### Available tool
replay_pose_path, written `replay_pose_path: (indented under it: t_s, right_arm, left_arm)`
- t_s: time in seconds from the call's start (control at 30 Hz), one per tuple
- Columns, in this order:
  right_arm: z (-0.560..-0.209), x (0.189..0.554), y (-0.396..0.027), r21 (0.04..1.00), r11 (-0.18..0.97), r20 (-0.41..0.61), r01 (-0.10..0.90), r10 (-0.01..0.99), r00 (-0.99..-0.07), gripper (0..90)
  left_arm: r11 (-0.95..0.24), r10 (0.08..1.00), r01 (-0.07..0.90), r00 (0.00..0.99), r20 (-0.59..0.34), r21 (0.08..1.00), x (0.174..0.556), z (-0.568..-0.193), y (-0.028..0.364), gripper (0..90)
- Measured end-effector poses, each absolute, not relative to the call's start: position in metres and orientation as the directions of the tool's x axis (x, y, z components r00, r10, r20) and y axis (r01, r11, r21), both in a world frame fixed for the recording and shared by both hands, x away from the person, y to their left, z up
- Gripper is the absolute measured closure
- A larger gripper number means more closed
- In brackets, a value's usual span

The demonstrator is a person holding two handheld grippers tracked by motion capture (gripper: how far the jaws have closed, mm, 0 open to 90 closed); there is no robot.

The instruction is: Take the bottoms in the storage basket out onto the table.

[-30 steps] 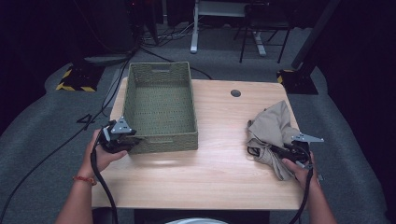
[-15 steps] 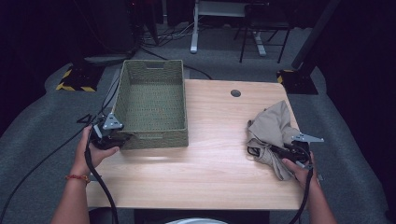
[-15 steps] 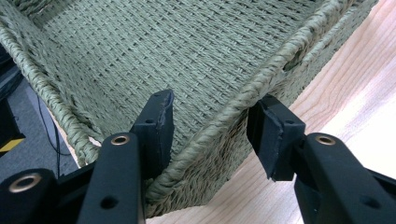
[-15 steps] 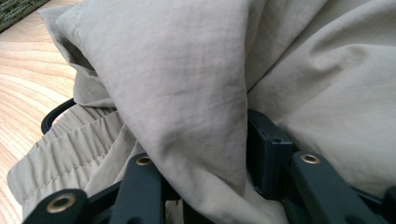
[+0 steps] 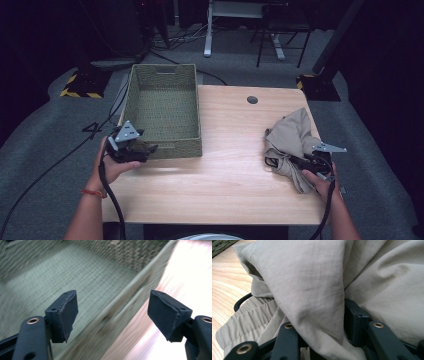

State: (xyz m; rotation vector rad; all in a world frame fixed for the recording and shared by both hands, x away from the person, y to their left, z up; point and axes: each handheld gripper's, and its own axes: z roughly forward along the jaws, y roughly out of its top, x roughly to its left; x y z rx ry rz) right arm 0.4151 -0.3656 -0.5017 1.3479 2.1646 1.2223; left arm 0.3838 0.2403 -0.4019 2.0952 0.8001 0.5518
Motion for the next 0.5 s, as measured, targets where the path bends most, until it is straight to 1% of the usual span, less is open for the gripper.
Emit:
replay_pose_path:
  t_s: [0.03, 0.1, 0.23, 0.33, 0.43, 0.5]
  right_arm:
    - [-0.502, 0.415, -0.366, 0.793, 0.192, 0.166, 0.579, 0.845, -0.508, 61.0]
    - [-0.502, 0.415, -0.366, 0.793, 0.193, 0.165, 0.578, 0.845, -0.508, 61.1]
    - [-0.502, 0.415, -0.366, 0.793, 0.192, 0.165, 0.579, 0.846, -0.508, 60.9]
    - [-0.502, 0.415, -0.366, 0.793, 0.192, 0.166, 0.579, 0.846, -0.508, 60.9]
    - [-0.502, 0.415, -0.366, 0.793, 0.192, 0.166, 0.579, 0.845, -0.507, 60.9]
    - [-0.502, 0.415, -0.366, 0.793, 0.191, 0.166, 0.578, 0.845, -0.508, 60.8]
  left_arm:
    - [-0.472, 0.691, 0.334, 0.715, 0.107, 0.816, 0.384, -0.401, 0.23, 23.8]
    - [-0.453, 0.67, 0.321, 0.738, 0.08, 0.832, 0.387, -0.401, 0.209, 23.9]
    - [-0.473, 0.629, 0.284, 0.772, 0.095, 0.834, 0.395, -0.405, 0.162, 25.8]
    - [-0.474, 0.625, 0.283, 0.775, 0.092, 0.834, 0.403, -0.411, 0.138, 28.0]
    - [-0.461, 0.666, 0.314, 0.741, 0.089, 0.83, 0.411, -0.418, 0.124, 30.8]
    - [-0.442, 0.706, 0.352, 0.704, 0.078, 0.825, 0.419, -0.426, 0.12, 35.0]
